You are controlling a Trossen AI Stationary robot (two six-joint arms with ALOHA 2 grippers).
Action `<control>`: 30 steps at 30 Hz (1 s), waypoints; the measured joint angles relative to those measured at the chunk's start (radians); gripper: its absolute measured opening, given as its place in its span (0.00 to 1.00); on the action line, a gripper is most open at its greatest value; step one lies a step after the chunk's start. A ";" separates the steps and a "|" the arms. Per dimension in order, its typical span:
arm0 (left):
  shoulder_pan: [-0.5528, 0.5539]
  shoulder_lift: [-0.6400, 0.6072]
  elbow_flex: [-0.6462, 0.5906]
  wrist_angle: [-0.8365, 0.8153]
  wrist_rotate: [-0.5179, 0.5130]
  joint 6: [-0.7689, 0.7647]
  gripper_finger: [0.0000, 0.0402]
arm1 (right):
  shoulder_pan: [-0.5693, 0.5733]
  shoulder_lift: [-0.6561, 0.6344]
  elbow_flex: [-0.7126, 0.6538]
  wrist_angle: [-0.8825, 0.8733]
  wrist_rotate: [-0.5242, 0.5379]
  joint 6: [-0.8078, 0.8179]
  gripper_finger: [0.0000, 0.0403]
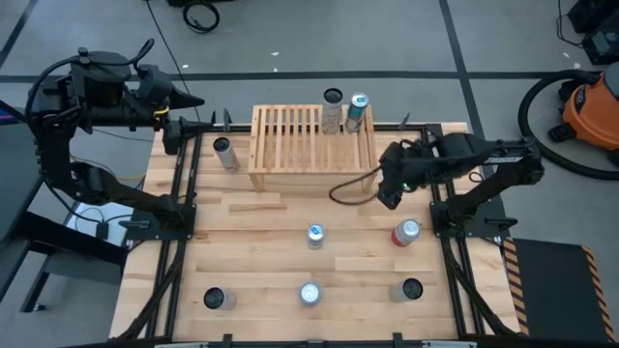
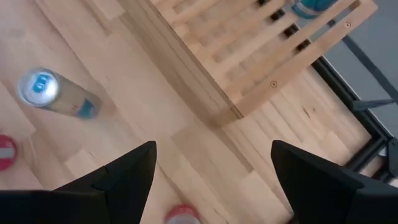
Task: Place canned beverage on shelf
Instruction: Put the top pink and white soda can on the shelf
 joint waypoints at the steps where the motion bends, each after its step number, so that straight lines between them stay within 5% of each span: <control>1: 0.000 0.000 0.000 -0.001 0.000 0.000 0.89 | 0.025 -0.007 -0.010 0.003 0.016 0.022 0.81; 14: 0.000 -0.001 -0.002 -0.039 0.000 0.016 0.89 | 0.273 -0.087 -0.341 -0.004 0.239 0.578 0.81; 30: -0.063 0.006 -0.003 0.068 0.000 0.025 0.89 | 0.457 -0.086 -0.547 -0.008 0.350 0.975 0.81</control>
